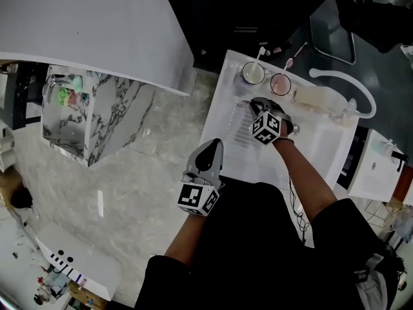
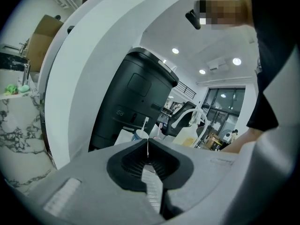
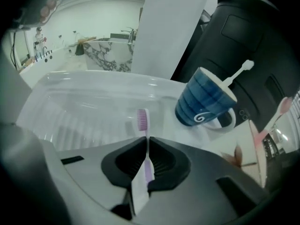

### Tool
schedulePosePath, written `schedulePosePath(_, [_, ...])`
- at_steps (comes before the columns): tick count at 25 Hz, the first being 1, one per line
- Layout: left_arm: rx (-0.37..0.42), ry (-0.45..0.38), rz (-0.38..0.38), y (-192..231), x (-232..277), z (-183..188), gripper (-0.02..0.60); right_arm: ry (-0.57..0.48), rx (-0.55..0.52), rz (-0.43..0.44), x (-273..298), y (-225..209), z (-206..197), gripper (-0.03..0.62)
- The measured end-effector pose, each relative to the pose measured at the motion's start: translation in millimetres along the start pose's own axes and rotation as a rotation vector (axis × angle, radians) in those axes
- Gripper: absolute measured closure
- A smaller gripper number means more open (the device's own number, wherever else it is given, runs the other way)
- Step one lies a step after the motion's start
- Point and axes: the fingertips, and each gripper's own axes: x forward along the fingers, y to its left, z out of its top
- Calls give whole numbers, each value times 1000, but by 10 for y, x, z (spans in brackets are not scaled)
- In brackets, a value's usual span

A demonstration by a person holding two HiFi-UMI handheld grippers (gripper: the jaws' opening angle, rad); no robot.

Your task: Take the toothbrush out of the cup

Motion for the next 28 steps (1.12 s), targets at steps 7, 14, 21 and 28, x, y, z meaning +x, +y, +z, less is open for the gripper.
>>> schedulePosePath(7, [-11,32,-14,-78,215,-103,560,26,-33,26,241,7,-103,572])
schedulePosePath(14, [-10,58,-7,-57,274,-184,560,49,-48,32,372,5,-121,571])
schedulePosePath(21, [-19,52,19,20,230,-152,560,32,-54,41,346,12,-99,571])
schedulePosePath(28, [-17,47,26,17,154,-175,560,20,-66,35,338,24,-81,546])
